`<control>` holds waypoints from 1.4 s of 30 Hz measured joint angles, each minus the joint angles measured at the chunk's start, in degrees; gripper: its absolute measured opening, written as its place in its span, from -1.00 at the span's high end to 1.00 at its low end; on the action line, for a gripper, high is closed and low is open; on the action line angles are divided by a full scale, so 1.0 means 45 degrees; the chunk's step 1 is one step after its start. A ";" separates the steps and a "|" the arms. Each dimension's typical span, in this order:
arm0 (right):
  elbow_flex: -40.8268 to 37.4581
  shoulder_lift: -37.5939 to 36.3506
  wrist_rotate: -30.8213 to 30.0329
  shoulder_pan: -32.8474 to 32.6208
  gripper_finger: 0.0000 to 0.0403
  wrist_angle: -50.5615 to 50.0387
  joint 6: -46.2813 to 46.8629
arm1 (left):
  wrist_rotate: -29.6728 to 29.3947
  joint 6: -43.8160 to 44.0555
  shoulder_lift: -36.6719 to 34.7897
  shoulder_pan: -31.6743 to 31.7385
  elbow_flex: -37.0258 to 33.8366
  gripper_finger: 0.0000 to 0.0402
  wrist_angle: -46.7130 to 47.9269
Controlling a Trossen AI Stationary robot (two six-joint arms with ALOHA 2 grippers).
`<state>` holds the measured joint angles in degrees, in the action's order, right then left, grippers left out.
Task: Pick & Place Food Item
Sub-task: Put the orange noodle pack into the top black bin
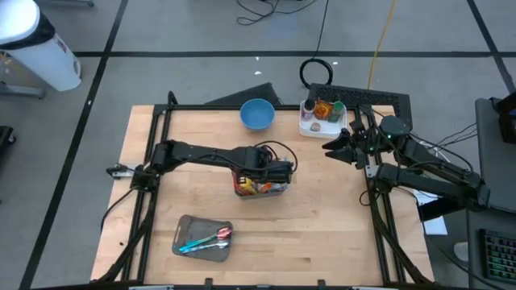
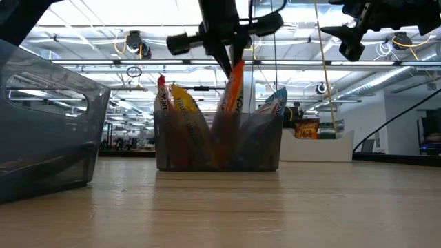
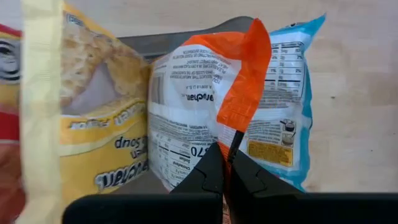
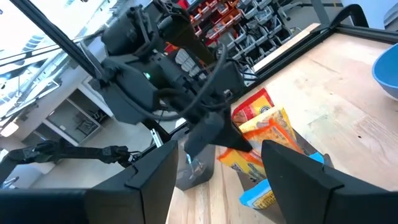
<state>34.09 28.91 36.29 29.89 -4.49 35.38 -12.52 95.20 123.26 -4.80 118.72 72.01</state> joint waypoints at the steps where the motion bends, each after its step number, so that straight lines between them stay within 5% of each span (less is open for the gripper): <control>1: 0.0000 -0.0005 0.0000 0.0005 -0.12 0.0000 0.0000 | 0.0016 -0.0025 0.0136 0.0012 0.0001 1.00 -0.0033; 18: 0.0000 -0.0005 0.0102 0.0005 -0.07 -0.0015 0.0374 | -0.0060 -0.0136 0.0526 0.0390 -0.0005 0.99 -0.0013; 28: 0.0000 -0.0002 -0.0019 0.0005 -0.04 -0.0014 0.0335 | -0.0570 -0.0382 0.0521 0.0380 -0.0010 0.83 -0.0168; 42: 0.0000 0.0015 -0.0098 0.0001 -0.04 0.0005 0.0330 | -0.0689 -0.1572 -0.0032 0.0469 -0.0024 0.02 -0.0960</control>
<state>34.09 28.97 35.85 29.89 -4.47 36.86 -15.63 88.12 123.11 -2.69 118.61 67.69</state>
